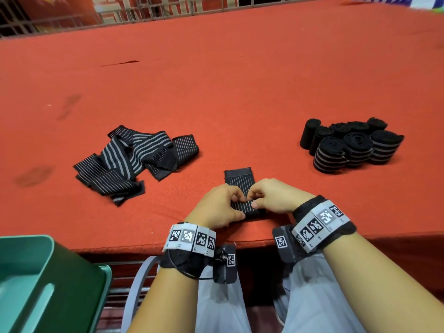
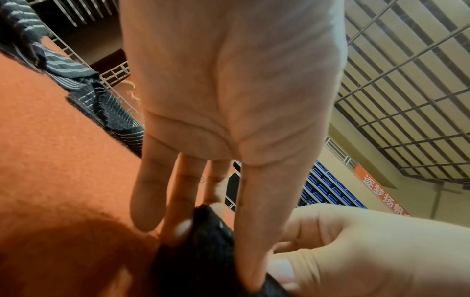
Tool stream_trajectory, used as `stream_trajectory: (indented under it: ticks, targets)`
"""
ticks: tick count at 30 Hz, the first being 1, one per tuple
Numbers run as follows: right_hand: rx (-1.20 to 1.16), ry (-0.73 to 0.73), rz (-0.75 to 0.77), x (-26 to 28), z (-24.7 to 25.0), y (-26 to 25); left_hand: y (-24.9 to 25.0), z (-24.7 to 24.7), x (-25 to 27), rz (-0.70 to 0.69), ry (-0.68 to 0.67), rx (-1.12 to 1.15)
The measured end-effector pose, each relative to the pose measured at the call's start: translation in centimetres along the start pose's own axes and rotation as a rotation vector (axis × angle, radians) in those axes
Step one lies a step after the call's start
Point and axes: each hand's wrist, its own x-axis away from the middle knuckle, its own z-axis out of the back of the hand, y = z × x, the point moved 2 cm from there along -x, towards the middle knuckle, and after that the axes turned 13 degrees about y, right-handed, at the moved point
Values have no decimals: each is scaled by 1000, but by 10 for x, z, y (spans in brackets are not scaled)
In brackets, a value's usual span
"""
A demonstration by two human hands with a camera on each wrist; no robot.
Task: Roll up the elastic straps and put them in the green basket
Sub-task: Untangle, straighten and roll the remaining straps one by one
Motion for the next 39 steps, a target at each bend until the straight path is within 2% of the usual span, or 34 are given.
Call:
stream_trajectory:
  ticks: [3,7,17,21,27,39]
  targets:
    - [-26,34,-19,-2,0,-1,-2,-1,-3,-45,14,-96]
    - [-63,71,-11,1,2,-2,-6,-3,-8,-28,18,-96]
    - [38,6,5,-1,2,-3,-14,-5,-19,-34,-6,-68]
    - [107,9,36,-5,2,-5,-15,-4,-19,-21,37,1]
    - [112,-4,22,-9,-1,-3,-16,-8,-18,-58,97,-43]
    - [121,19,20,-3,0,-8,-19,-13,-16,-54,108,-64]
